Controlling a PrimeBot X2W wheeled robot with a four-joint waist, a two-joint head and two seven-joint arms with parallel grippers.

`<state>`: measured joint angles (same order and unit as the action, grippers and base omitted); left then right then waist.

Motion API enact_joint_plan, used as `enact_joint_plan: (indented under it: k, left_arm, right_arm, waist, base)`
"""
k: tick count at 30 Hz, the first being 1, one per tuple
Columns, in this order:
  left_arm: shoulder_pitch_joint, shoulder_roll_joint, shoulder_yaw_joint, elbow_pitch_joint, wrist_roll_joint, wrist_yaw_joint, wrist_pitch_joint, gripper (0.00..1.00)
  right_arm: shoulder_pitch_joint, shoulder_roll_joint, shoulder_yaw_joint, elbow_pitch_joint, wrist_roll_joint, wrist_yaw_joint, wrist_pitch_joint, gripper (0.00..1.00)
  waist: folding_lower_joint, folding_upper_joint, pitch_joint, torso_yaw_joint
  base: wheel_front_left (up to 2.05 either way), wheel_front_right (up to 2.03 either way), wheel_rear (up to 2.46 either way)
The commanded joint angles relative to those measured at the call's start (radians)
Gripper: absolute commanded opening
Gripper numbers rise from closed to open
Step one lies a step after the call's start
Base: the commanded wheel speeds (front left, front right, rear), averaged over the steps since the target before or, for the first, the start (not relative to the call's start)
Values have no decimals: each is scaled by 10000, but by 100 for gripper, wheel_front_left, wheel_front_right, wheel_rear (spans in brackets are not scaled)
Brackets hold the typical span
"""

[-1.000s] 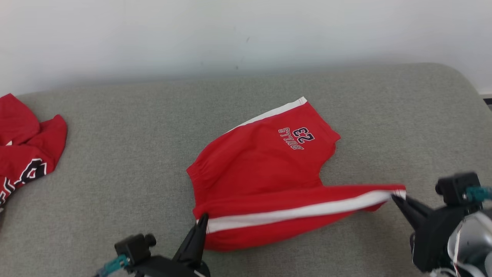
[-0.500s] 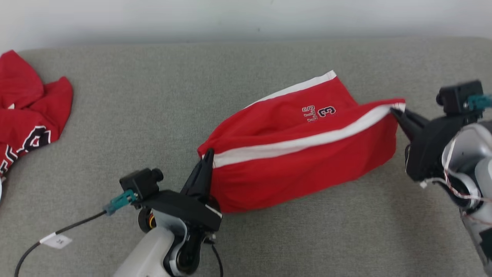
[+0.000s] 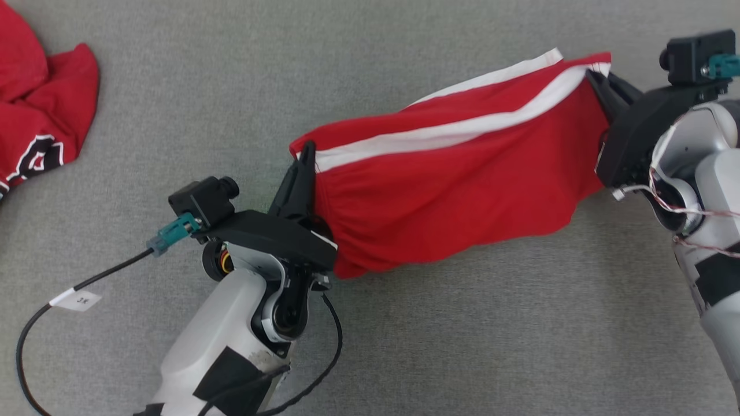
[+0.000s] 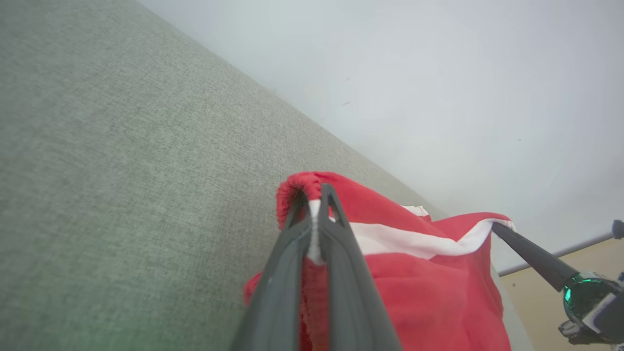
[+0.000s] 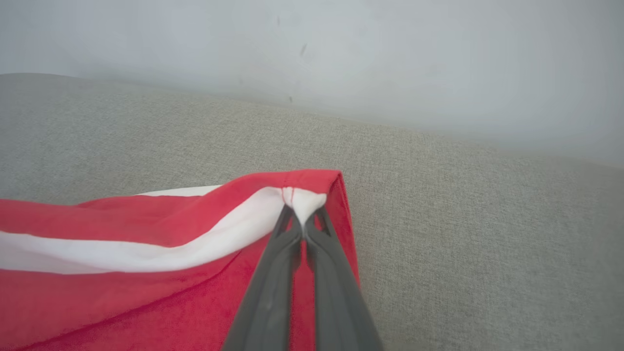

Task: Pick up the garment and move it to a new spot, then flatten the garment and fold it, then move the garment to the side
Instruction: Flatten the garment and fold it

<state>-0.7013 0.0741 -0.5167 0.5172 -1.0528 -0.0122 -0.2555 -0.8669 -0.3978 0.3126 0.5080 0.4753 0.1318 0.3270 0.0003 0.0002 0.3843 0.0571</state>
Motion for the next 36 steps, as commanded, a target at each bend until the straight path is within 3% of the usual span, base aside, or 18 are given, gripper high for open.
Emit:
enact_joint_plan:
  k: [1,8,9,10,18,27,36]
  left_arm:
    - [-121,-28,92,82,71,50,-71,0]
    - [-481,-187,355,432,200,162,-108,0]
    - [-518,-197,375,458,228,144,-104,42]
    - [-547,-208,402,488,250,145,-106,100]
    - [-362,-235,517,548,599,36,-102,100]
    - [688,134,941,142,2578,199,-102,100]
    - [2609,687,1128,-922,4450,85,-104,100]
  right_arm:
    - [-190,84,44,149,-102,-24,-150,0]
    - [-931,380,161,1274,-390,-24,-733,0]
    - [-1002,421,154,1413,-400,-24,-819,29]
    - [-1056,472,165,1542,-418,-24,-897,100]
    - [-1260,446,400,2151,-64,-24,-1423,100]
    - [-744,182,517,2656,568,-24,-928,100]
    - [148,-69,60,3207,975,-24,-416,100]
  waist:
    - [-3,-2,302,198]
    - [-3,-2,495,242]
    - [-3,-2,503,244]
    - [-3,-2,503,244]
    - [-3,-2,52,158]
    - [-3,-2,-1077,201]
    - [-3,-2,-1758,601]
  base:
    - [0,0,0]
    - [0,0,0]
    - [0,0,0]
    - [0,0,0]
    - [0,0,0]
    - [0,0,0]
    - [0,0,0]
